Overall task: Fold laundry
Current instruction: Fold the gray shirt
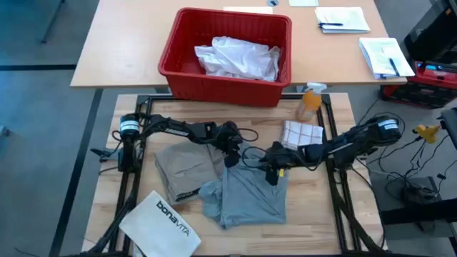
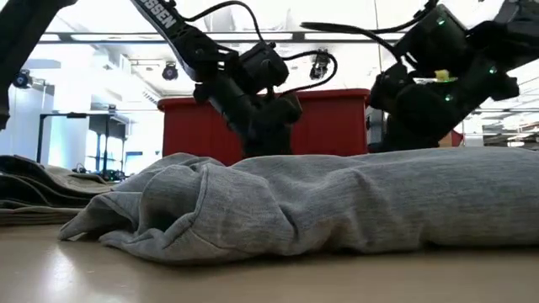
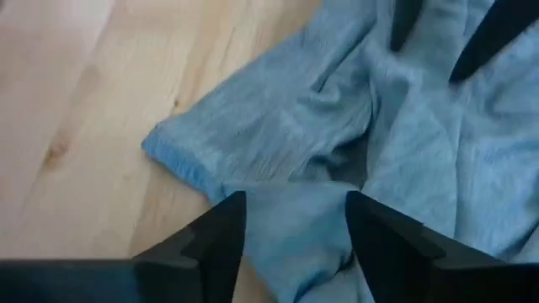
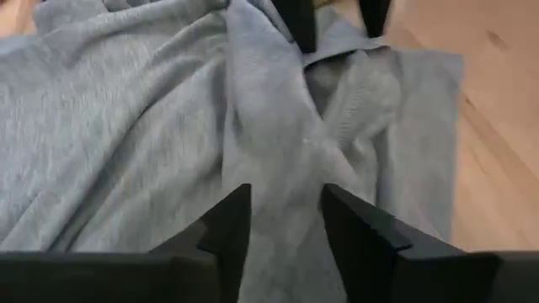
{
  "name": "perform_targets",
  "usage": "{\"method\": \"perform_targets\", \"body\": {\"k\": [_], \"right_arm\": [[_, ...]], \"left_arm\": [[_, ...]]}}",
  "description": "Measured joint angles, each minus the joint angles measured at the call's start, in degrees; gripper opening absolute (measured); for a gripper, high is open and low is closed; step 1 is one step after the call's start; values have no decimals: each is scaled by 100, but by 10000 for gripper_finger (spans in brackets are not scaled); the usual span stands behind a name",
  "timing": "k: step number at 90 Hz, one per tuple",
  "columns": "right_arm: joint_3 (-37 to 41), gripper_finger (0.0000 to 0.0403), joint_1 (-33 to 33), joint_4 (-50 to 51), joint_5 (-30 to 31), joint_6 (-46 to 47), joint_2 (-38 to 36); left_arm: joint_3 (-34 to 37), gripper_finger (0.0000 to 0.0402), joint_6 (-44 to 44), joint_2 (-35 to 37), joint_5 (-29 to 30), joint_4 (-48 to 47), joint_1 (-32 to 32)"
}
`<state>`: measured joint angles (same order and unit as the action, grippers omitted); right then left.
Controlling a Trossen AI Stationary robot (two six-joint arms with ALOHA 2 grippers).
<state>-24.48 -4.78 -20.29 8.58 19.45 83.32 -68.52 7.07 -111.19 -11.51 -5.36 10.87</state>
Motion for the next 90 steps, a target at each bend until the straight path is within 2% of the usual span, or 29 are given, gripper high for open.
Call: {"method": "perform_targets", "body": {"k": [15, 20, 45, 51, 66, 77, 90], "right_arm": [[-217, 24, 90, 23, -32, -12, 235], [-280, 9, 96, 21, -108, -96, 175], [-460, 1, 227, 439, -194, -469, -687], [-487, 0, 225, 563, -458, -594, -866], [-517, 0, 203, 625, -1588, -922, -935], [-519, 0, 215, 616, -1914, -1364, -894], [-686, 0, 219, 598, -2025, -1662, -814]], "left_arm": [[-72, 203, -16, 2, 2, 17, 0], [-79, 200, -19, 2, 2, 25, 0], [-89, 176, -42, 3, -168, 382, 13], [-89, 169, 23, 11, -462, 628, 27], [-89, 149, -14, 35, -1144, 1452, -49], [-89, 131, -145, 24, -1387, 1851, -124], [-91, 115, -198, -4, -1561, 1938, -92]]}}
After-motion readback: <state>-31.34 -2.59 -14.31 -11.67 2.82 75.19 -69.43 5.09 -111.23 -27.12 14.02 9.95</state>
